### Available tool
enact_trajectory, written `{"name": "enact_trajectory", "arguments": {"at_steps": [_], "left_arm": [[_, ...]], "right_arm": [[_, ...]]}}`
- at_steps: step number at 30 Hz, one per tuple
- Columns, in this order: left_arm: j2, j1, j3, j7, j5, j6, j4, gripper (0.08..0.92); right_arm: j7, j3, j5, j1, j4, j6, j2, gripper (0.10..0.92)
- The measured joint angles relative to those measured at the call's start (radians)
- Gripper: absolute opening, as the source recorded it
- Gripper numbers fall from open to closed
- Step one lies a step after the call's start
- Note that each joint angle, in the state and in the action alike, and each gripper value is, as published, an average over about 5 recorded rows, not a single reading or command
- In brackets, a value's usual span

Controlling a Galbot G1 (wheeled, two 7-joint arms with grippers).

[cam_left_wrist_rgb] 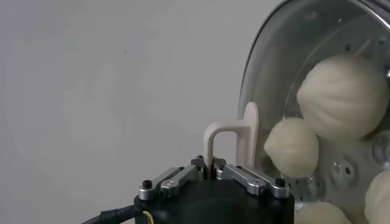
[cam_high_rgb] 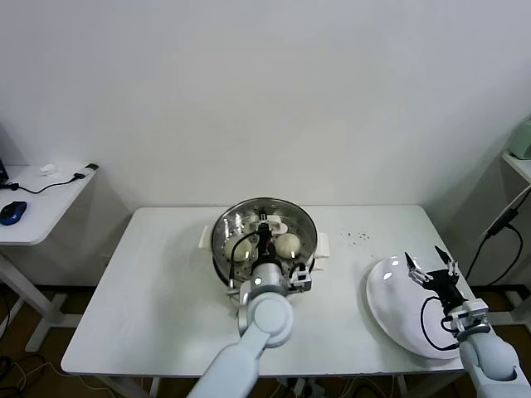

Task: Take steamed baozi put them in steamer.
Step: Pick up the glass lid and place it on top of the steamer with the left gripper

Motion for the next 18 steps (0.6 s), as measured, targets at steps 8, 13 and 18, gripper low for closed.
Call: {"name": "enact_trajectory", "arguments": {"at_steps": [8, 13, 18], "left_arm": [[0.006, -0.007, 0.006, -0.009, -0.003, 0.000, 0.019, 0.147], [0.011, -0.008, 0.006, -0.010, 0.001, 0.000, 0.023, 0.147], [0.022, -0.005, 0.009, 0.007, 0.010, -0.001, 0.014, 0.168]], "right_arm": [[-0.002, 0.003, -0.004, 0.000, -0.002, 0.001, 0.002, 0.823], [-0.004, 0.004, -0.005, 0.000, -0.002, 0.002, 0.002, 0.823], [-0.005, 0.005, -0.006, 0.003, -0.004, 0.002, 0.002, 0.823]]}}
